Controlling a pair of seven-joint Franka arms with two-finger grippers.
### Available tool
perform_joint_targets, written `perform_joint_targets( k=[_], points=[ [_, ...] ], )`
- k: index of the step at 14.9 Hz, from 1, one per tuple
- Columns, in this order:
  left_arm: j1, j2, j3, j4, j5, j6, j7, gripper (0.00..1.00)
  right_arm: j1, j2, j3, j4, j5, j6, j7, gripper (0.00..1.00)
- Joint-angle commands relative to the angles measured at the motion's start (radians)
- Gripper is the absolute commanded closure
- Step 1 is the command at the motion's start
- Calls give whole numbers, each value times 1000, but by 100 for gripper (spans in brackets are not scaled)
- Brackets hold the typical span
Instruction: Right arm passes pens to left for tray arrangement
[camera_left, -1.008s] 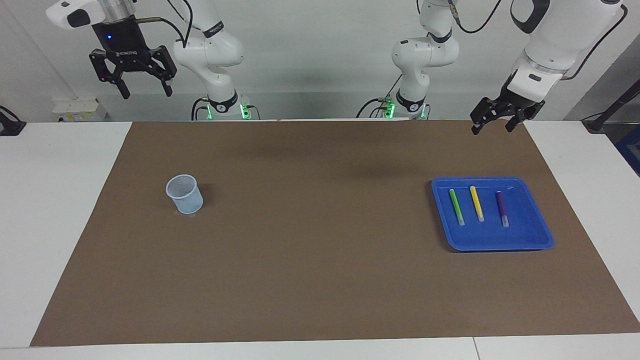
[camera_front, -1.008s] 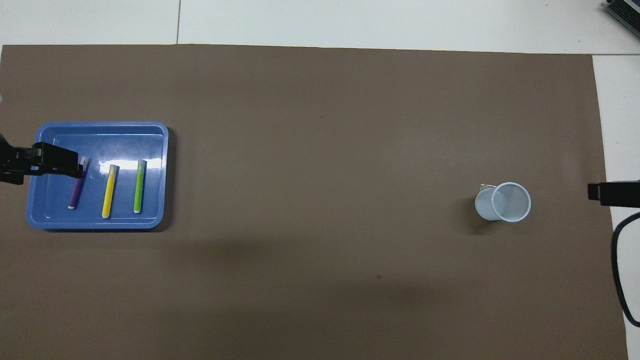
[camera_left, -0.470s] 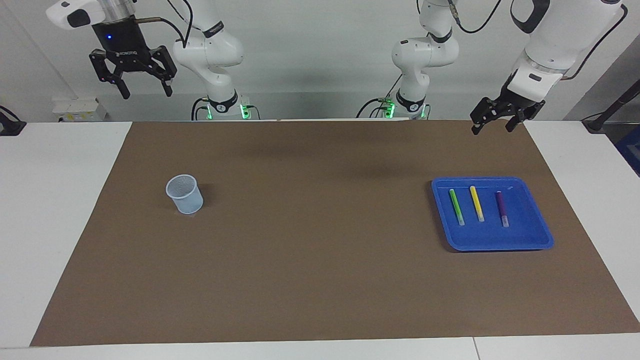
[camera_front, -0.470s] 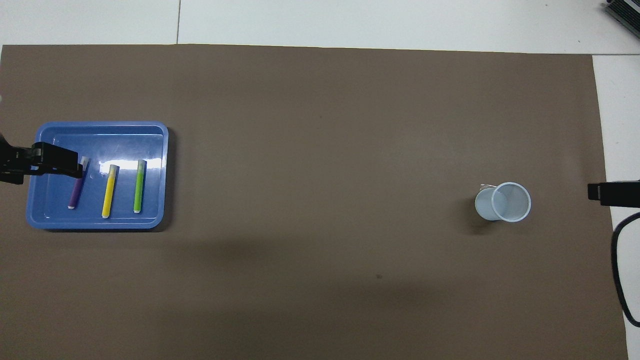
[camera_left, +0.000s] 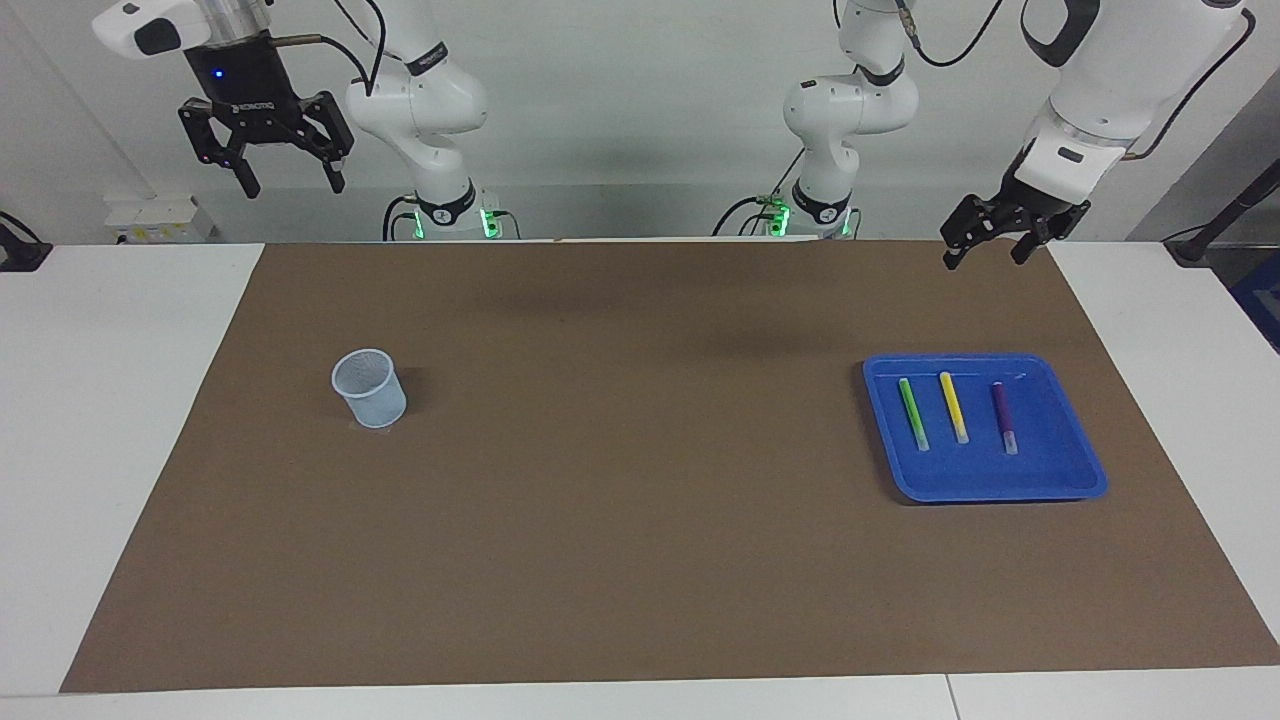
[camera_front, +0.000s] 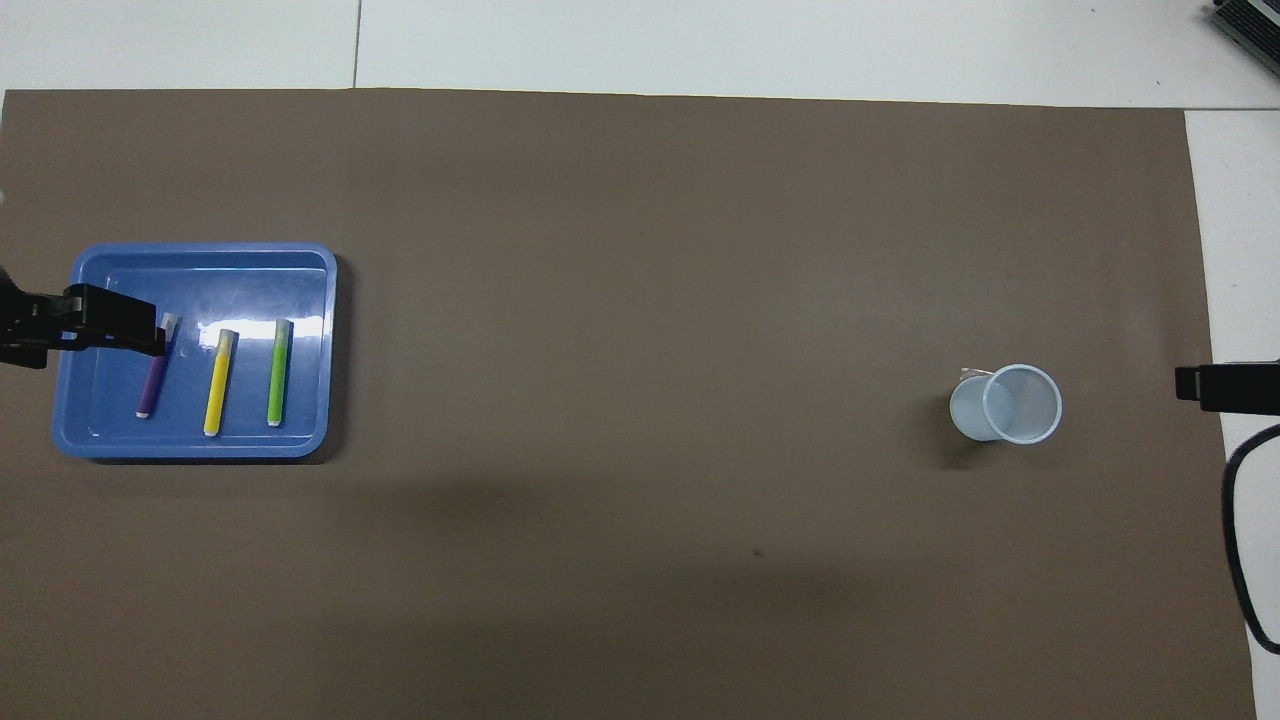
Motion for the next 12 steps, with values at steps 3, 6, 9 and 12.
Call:
perform_joint_targets(
  k=[3,6,9,12],
  points=[
    [11,-11,-2,0,-5,2,19,0,-4,-9,-1,-12,-3,1,-6,0],
    [11,-9,-2,4,-5,-1,19,0,-4,-9,-1,-12,-3,1,-6,0],
    [11,-11,-2,1,-5,1,19,0,-4,-9,-1,-12,-3,1,-6,0],
    [20,-11,-2,1,-5,1,20,0,-4,-9,1,-12,-3,1,-6,0]
  ],
)
